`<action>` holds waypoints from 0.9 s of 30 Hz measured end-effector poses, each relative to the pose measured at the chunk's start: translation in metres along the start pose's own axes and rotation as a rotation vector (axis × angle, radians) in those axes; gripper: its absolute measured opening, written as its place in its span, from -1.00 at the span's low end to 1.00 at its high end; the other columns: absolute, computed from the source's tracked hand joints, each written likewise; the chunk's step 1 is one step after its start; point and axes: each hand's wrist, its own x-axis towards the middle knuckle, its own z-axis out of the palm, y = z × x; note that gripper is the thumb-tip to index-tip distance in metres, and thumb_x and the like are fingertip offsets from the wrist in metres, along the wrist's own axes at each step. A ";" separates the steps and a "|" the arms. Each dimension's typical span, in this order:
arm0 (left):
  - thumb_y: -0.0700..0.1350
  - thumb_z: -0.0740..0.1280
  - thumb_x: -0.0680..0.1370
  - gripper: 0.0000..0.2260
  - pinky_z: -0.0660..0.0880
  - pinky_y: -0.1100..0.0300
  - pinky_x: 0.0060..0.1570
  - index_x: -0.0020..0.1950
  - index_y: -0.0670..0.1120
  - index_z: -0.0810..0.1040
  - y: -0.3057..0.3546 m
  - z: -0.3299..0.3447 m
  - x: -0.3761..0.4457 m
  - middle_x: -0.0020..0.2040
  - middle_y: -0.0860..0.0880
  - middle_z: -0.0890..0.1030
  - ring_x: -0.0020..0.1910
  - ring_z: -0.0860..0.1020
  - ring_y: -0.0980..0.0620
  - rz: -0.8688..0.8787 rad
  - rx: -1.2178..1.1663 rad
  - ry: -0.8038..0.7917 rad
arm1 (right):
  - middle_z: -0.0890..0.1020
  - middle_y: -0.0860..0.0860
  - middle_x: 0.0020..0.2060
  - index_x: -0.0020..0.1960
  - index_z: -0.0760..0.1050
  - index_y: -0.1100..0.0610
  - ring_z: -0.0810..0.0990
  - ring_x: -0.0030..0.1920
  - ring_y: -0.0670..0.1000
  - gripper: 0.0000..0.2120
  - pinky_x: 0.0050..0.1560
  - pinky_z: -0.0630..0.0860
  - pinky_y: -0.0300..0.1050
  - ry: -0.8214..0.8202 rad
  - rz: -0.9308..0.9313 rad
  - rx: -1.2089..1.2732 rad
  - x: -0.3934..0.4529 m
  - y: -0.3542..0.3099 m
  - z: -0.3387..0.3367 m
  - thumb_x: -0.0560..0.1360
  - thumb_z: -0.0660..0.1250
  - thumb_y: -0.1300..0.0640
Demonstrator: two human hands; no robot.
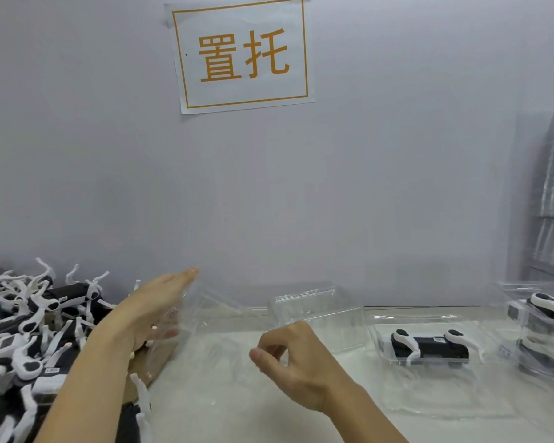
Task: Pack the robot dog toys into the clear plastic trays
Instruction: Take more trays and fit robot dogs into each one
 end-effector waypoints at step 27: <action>-0.04 0.23 0.59 -0.83 0.47 0.23 -0.29 0.17 -0.01 0.44 -0.059 0.097 0.023 -0.02 -0.04 0.55 -0.27 0.50 0.00 0.074 0.364 -0.193 | 0.58 -0.01 -0.42 -0.31 0.54 0.15 0.53 -0.36 0.00 -0.66 -0.32 0.47 -0.02 0.541 0.378 -0.250 0.002 0.040 -0.035 0.44 0.11 -0.02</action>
